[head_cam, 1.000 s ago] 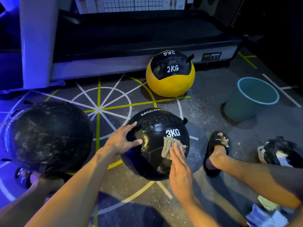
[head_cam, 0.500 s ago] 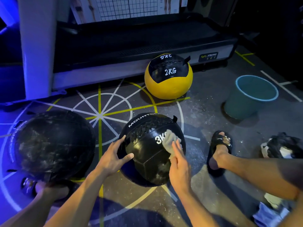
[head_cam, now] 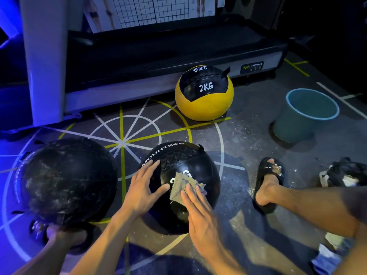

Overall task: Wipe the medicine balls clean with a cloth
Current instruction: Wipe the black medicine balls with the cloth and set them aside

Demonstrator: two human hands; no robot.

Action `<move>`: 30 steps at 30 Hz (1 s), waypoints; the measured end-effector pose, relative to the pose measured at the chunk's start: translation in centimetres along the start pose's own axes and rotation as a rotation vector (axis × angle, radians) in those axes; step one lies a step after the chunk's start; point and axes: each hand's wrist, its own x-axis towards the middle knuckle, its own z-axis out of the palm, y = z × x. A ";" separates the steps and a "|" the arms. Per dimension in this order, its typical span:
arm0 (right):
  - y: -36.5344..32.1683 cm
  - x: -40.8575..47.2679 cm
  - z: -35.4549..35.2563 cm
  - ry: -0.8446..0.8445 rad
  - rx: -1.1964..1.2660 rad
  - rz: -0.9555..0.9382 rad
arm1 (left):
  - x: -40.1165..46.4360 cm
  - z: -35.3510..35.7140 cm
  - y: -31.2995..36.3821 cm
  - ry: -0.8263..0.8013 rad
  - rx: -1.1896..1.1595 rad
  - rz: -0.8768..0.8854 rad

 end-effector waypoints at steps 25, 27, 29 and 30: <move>1.5 5.1 -1.2 0.023 0.060 0.092 | -1.7 3.2 -1.0 0.141 -0.065 -0.013; 0.4 3.1 -1.1 -0.100 -0.022 -0.239 | -1.7 3.4 -1.3 0.141 -0.044 0.016; 1.3 3.7 -2.2 -0.164 -0.079 -0.356 | -1.9 3.6 -1.3 0.132 -0.044 0.024; 2.3 4.6 -2.5 -0.153 -0.066 -0.332 | -2.0 3.6 -1.3 0.135 -0.054 0.016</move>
